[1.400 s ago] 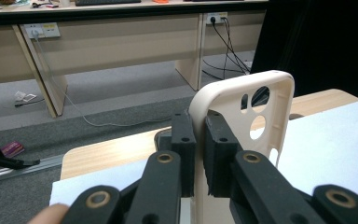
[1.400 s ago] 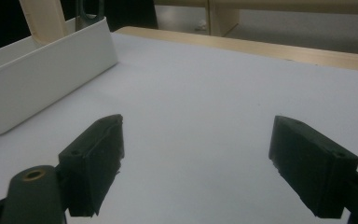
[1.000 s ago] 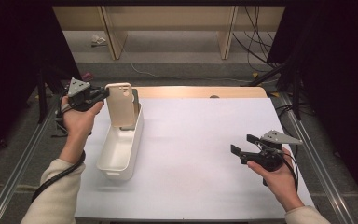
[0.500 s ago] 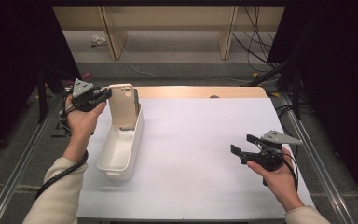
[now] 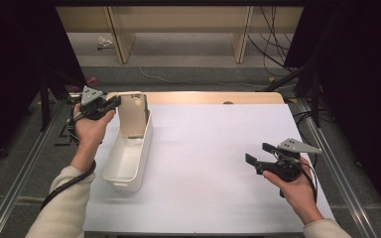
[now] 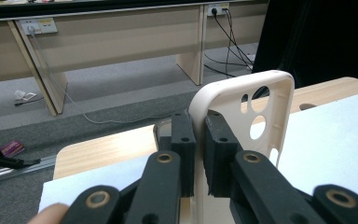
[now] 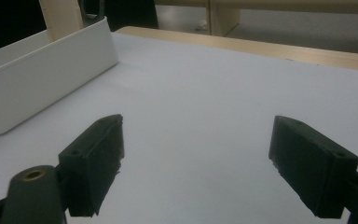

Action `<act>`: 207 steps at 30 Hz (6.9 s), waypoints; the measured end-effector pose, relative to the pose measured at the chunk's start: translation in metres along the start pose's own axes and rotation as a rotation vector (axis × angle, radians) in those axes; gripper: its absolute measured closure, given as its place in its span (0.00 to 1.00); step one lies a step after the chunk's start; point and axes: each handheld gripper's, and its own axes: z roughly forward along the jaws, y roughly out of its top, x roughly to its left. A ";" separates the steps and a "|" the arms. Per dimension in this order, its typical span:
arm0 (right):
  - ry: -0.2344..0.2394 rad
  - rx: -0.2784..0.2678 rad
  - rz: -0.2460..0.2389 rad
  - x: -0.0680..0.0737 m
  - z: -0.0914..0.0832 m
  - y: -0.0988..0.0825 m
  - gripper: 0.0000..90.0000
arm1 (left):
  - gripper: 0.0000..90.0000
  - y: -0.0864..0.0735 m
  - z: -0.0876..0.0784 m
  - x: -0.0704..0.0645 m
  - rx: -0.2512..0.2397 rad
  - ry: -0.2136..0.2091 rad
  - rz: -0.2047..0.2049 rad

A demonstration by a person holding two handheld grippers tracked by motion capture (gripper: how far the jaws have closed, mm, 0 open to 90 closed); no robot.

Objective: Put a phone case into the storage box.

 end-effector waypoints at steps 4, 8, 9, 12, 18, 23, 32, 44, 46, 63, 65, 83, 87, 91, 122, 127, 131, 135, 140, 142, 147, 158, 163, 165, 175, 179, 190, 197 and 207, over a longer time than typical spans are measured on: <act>0.000 -0.001 -0.001 0.000 0.000 0.000 0.21 | 0.93 -0.003 0.003 0.001 0.003 -0.004 -0.001; 0.000 0.000 -0.002 0.000 0.000 0.000 0.21 | 0.93 -0.008 0.005 0.003 0.008 -0.010 -0.001; 0.001 -0.001 -0.002 0.000 0.000 0.000 0.21 | 0.93 -0.009 0.006 0.003 0.008 -0.011 -0.001; 0.001 0.000 -0.001 0.000 0.000 0.000 0.21 | 0.93 -0.011 0.008 0.004 0.012 -0.014 0.000; 0.001 0.000 -0.001 0.000 0.000 0.000 0.21 | 0.93 -0.014 0.012 0.004 0.023 -0.016 0.005; 0.001 -0.001 -0.001 0.000 0.000 0.000 0.21 | 0.93 -0.017 0.014 0.004 0.028 -0.020 0.003; 0.000 0.000 -0.001 0.000 0.000 0.000 0.21 | 0.93 -0.022 0.018 0.006 0.044 -0.020 0.000; 0.000 0.001 0.001 0.000 0.000 0.000 0.21 | 0.92 -0.025 0.023 0.006 0.060 -0.017 0.009; 0.000 0.000 0.000 0.000 0.000 0.000 0.21 | 0.92 -0.025 0.024 0.006 0.063 -0.015 0.007; 0.001 0.001 0.002 0.000 0.001 0.000 0.21 | 0.91 -0.027 0.029 0.010 0.076 0.004 0.011; 0.001 0.002 0.002 0.000 0.001 0.000 0.21 | 0.90 -0.027 0.030 0.010 0.080 0.006 0.017; 0.005 0.005 0.005 0.000 0.001 -0.001 0.21 | 0.86 -0.028 0.040 0.014 0.126 0.022 0.034; 0.005 0.004 0.005 0.000 0.001 -0.001 0.21 | 0.84 -0.029 0.043 0.015 0.141 0.025 0.043; 0.005 0.004 0.005 -0.001 0.001 -0.001 0.21 | 0.79 -0.029 0.042 0.014 0.142 0.029 0.046; 0.002 0.009 0.008 -0.001 0.001 -0.001 0.21 | 0.10 -0.011 -0.011 0.003 0.137 -0.084 -0.065; 0.001 0.009 0.008 -0.001 0.001 -0.001 0.20 | 0.05 -0.013 -0.019 0.001 0.138 -0.106 -0.064; 0.001 0.008 0.008 -0.001 0.002 -0.001 0.20 | 0.04 -0.016 -0.025 -0.003 0.137 -0.115 -0.052; 0.001 0.007 0.008 -0.001 0.001 -0.001 0.20 | 0.04 -0.019 -0.031 -0.008 0.132 -0.124 -0.036; 0.002 0.008 0.009 -0.001 0.002 -0.001 0.20 | 0.05 -0.023 -0.038 -0.015 0.126 -0.132 -0.012; 0.003 0.007 0.009 -0.001 0.002 -0.001 0.20 | 0.05 -0.024 -0.042 -0.020 0.120 -0.144 -0.005; 0.007 0.010 0.011 -0.001 0.002 -0.001 0.20 | 0.06 -0.030 -0.050 -0.032 0.089 -0.175 -0.001; 0.008 0.016 0.012 -0.001 0.002 -0.001 0.20 | 0.06 -0.042 -0.064 -0.052 0.096 -0.218 0.021; 0.010 0.016 0.010 -0.001 0.002 -0.001 0.20 | 0.06 -0.044 -0.070 -0.057 0.085 -0.225 0.030; 0.011 0.016 0.010 -0.001 0.002 -0.001 0.20 | 0.06 -0.045 -0.071 -0.058 0.083 -0.226 0.035; 0.019 0.022 0.010 -0.001 0.002 -0.002 0.20 | 0.06 -0.058 -0.085 -0.064 0.078 -0.231 0.054; 0.021 0.026 0.010 -0.001 0.002 -0.002 0.20 | 0.06 -0.063 -0.090 -0.067 0.072 -0.235 0.065; 0.028 0.027 0.014 -0.002 -0.004 -0.005 0.19 | 0.06 -0.072 -0.097 -0.072 0.058 -0.252 0.078; 0.039 0.038 0.006 -0.001 -0.006 -0.007 0.19 | 0.06 -0.076 -0.098 -0.071 0.061 -0.251 0.083; 0.046 0.046 -0.001 0.001 -0.007 -0.007 0.19 | 0.06 -0.079 -0.099 -0.072 0.063 -0.253 0.080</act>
